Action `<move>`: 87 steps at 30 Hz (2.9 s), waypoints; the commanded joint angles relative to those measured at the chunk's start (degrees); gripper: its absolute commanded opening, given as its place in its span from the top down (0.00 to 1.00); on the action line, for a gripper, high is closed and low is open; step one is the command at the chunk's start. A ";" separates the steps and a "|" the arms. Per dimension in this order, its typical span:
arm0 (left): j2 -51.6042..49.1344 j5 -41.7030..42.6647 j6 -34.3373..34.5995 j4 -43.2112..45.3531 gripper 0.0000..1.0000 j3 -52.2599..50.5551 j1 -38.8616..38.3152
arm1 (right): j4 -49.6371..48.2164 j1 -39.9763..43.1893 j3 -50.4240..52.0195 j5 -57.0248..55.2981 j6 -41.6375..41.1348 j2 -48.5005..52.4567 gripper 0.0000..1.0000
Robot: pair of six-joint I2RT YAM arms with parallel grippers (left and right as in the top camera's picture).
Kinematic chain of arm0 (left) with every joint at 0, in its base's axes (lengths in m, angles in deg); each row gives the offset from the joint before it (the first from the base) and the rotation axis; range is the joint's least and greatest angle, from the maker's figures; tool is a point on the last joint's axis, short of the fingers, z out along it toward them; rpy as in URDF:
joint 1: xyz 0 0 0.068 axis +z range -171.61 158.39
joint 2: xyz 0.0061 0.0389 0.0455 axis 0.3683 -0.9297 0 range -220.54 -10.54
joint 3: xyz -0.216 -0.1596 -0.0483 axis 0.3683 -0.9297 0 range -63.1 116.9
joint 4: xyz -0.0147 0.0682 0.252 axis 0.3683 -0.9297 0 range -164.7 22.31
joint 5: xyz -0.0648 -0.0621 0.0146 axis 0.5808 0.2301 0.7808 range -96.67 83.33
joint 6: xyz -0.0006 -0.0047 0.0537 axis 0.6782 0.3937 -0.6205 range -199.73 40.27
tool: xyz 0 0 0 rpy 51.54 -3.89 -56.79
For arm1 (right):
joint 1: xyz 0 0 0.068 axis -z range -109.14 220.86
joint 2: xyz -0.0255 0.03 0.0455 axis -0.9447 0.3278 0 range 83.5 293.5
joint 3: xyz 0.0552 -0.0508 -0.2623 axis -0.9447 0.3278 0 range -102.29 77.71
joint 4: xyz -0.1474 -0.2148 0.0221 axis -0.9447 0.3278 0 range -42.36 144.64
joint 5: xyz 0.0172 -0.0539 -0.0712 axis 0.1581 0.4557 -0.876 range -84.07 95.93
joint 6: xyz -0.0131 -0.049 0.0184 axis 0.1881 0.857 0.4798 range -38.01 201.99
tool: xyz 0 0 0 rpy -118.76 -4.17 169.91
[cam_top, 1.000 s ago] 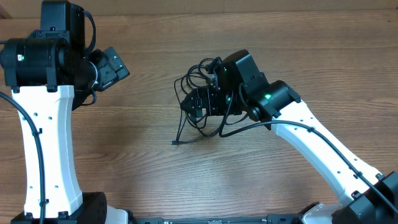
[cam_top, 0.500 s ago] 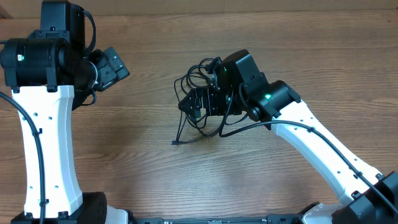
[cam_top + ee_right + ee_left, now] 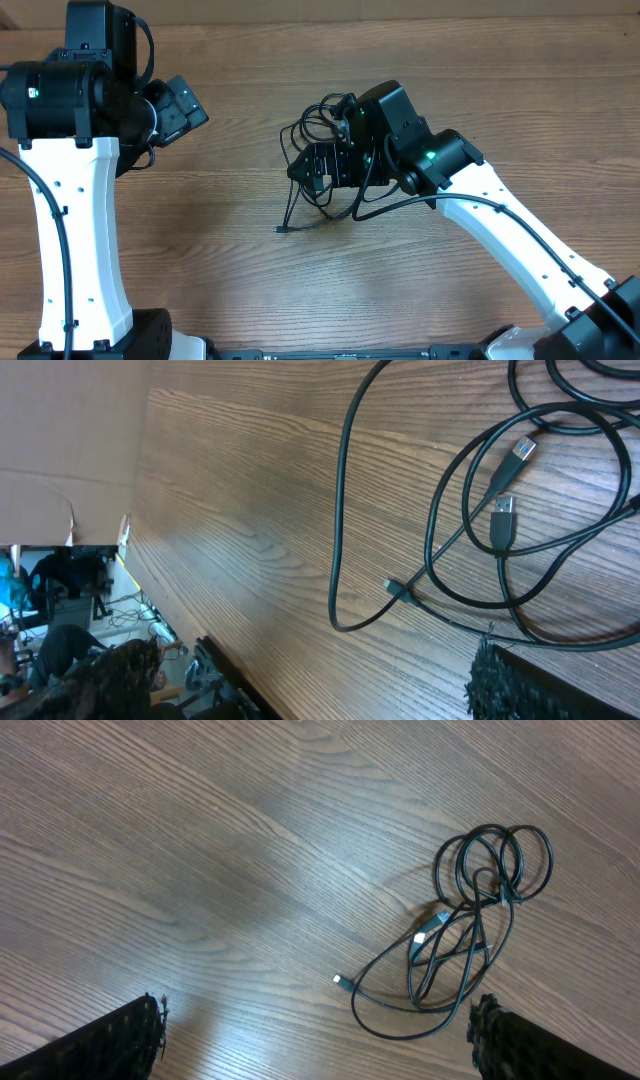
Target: Untangle cables
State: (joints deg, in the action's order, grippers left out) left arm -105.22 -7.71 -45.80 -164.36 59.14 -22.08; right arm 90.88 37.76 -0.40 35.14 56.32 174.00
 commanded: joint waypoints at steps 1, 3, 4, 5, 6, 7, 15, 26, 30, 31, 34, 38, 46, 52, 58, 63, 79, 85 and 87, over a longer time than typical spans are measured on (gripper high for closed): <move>-0.37 0.04 -1.16 -0.13 0.01 -0.33 0.28 | 0.04 -0.26 -0.59 0.39 -0.04 -0.04 0.00; -0.37 0.02 -1.16 -0.13 0.01 -0.33 0.28 | 0.02 -0.26 -0.59 0.42 -0.04 -0.04 0.00; -0.37 0.04 -1.16 -0.13 0.00 -0.33 0.28 | -0.04 -0.28 -0.59 0.42 -0.04 -0.04 0.00; -0.37 0.04 -1.16 -0.13 0.00 -0.33 0.28 | -0.09 -0.28 -0.59 0.39 -0.04 -0.04 0.00; -0.37 0.04 -1.16 -0.13 0.01 -0.33 0.28 | -0.13 -0.26 -0.59 0.39 -0.04 -0.04 0.00; -0.37 0.02 -1.16 -0.13 0.00 -0.33 0.28 | -0.13 -0.26 -0.59 0.39 -0.04 -0.04 0.00; -0.37 0.04 -1.16 -0.13 0.01 -0.33 0.28 | -0.11 -0.26 -0.59 0.39 -0.04 -0.04 0.00; -0.39 0.04 -1.16 -0.13 0.01 -0.33 0.28 | -0.09 -0.26 -0.59 0.37 -0.04 -0.04 0.00; -0.39 0.02 -1.16 -0.13 0.00 -0.33 0.28 | -0.13 -0.26 -0.59 0.37 -0.04 -0.04 0.00; -0.39 0.02 -1.16 -0.13 0.00 -0.33 0.28 | -0.13 -0.26 -0.59 0.37 -0.04 -0.04 0.00; -0.42 0.04 -1.16 -0.13 0.01 -0.33 0.28 | -0.13 -0.26 -0.59 0.37 -0.04 -0.04 0.00; -0.42 0.02 -1.16 -0.13 0.01 -0.33 0.28 | -0.17 -0.26 -0.59 0.37 -0.04 -0.04 0.00; -0.42 0.04 -1.16 -0.13 0.01 -0.33 0.28 | -0.33 -0.28 -0.59 0.42 -0.07 -0.04 0.00; -0.44 0.04 -1.16 -0.13 0.00 -0.33 0.28 | -0.50 -0.28 -0.59 0.42 -1.53 -0.04 0.00; -0.44 0.02 -1.16 -0.13 0.01 -0.33 0.28 | 0.04 -0.28 -0.59 0.39 -1.57 -0.04 0.00; -0.44 0.02 -1.16 -0.13 0.01 -0.33 0.28 | 0.15 -0.28 -0.59 0.42 -1.57 -0.04 0.00; -0.44 0.04 -1.16 -0.13 0.00 -0.33 0.28 | 0.42 -0.28 -0.59 0.42 -3.06 -0.04 0.00; -0.44 0.04 -1.16 -0.13 0.00 -0.33 0.28 | -0.26 -0.31 -0.59 0.42 -3.08 -0.04 0.00; -0.44 0.02 -1.16 -0.13 0.00 -0.33 0.28 | -0.28 -0.33 -0.59 0.42 -3.08 -0.04 0.01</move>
State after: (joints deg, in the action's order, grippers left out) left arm -105.22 -7.71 -45.80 -164.36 59.14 -22.08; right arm 90.99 37.76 -0.40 35.51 53.50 174.00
